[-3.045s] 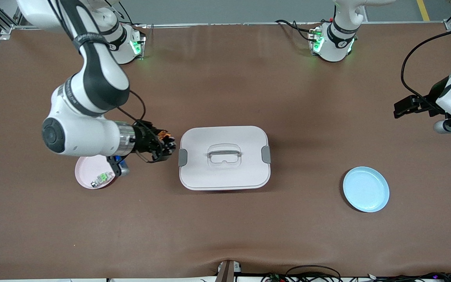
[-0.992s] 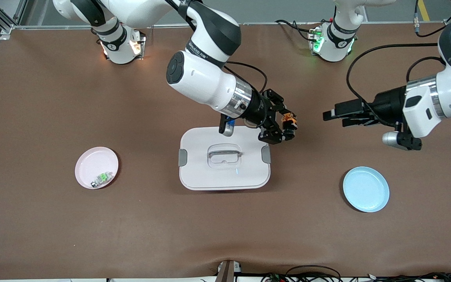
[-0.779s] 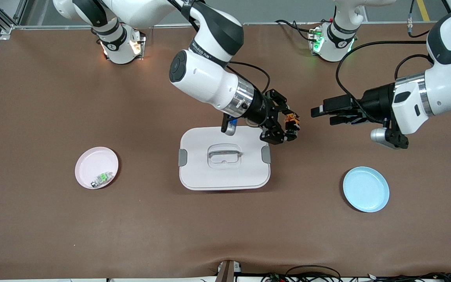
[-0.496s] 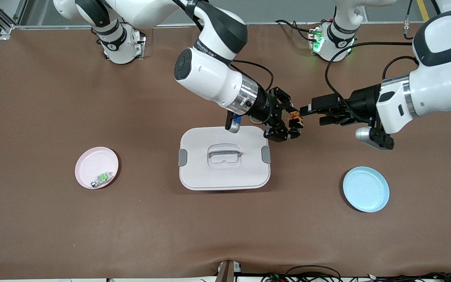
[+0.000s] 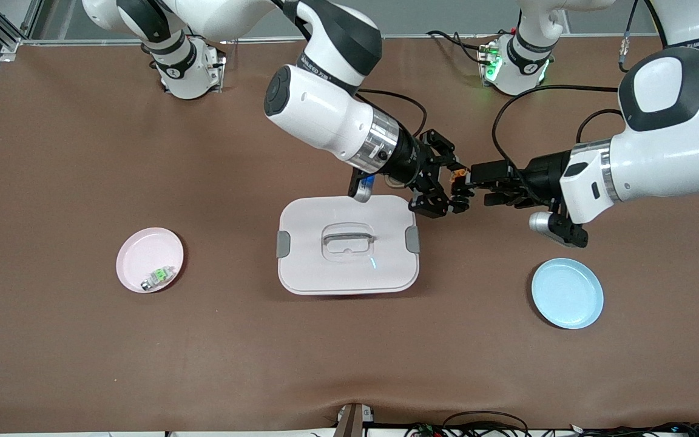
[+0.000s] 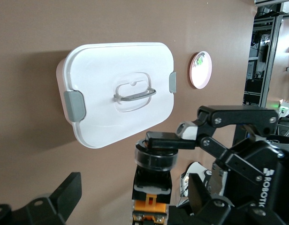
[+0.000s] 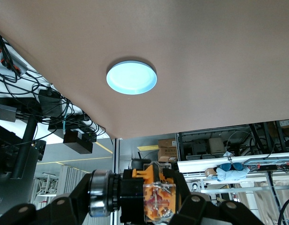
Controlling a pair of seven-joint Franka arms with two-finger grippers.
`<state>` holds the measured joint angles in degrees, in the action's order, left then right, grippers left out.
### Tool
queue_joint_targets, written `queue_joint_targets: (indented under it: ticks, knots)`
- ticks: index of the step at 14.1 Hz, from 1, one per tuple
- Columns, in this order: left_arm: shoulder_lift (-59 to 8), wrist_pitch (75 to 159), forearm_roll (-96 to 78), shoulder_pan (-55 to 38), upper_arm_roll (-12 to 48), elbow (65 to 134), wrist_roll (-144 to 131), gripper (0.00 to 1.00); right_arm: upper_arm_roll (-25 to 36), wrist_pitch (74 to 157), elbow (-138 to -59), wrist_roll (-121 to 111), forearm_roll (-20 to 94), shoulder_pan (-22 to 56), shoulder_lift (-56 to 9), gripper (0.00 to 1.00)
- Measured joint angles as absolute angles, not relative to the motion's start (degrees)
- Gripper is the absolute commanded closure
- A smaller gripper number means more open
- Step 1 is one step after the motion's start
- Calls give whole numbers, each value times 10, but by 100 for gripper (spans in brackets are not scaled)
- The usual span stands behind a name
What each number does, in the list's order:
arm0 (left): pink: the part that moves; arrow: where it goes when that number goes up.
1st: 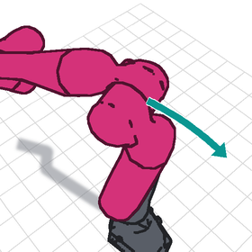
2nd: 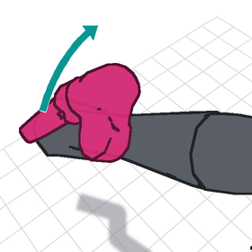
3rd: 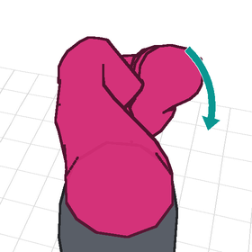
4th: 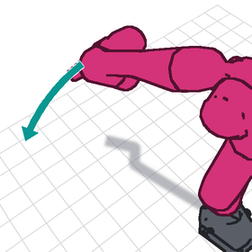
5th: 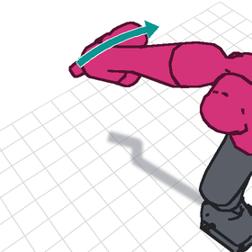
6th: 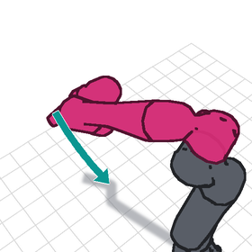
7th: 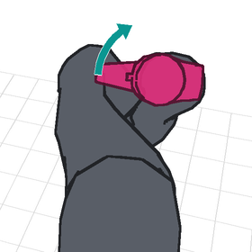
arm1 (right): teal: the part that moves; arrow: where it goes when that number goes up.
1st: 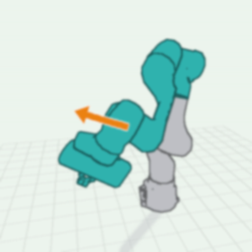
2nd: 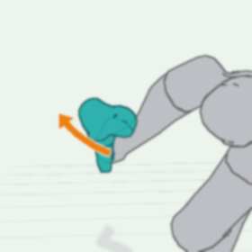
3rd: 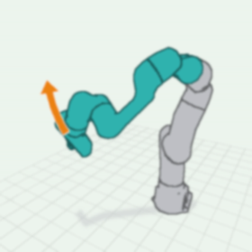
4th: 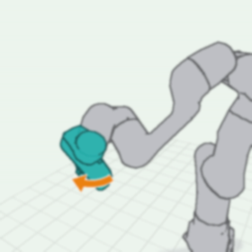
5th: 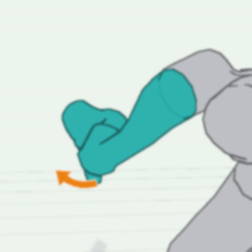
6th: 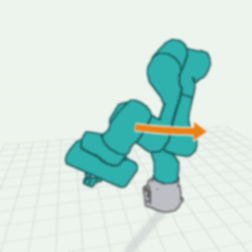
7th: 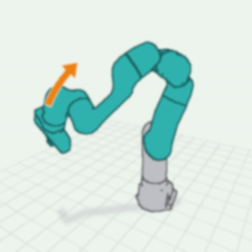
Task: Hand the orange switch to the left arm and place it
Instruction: 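Hold the switch above the box while the left gripper reaches it, then close the left gripper on the switch and open the right gripper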
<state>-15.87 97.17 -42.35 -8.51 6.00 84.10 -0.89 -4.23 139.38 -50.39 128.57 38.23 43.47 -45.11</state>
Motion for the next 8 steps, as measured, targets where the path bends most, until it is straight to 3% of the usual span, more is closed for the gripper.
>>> queue_joint_targets:
  ticks: [1,2,4,8]
  knots:
    - [-159,972,-423,-90,60,841,-9,0,-42,1399,-503,1287,382,435,-451,100]
    - [-160,972,-423,-93,60,841,-9,11,-42,1403,-502,1288,382,435,-452,100]
    - [-160,972,-423,-96,60,841,-9,45,-42,1409,-502,1293,382,435,-452,100]
    - [-160,972,-424,-97,61,840,-9,80,-42,1409,-502,1298,382,435,-454,100]
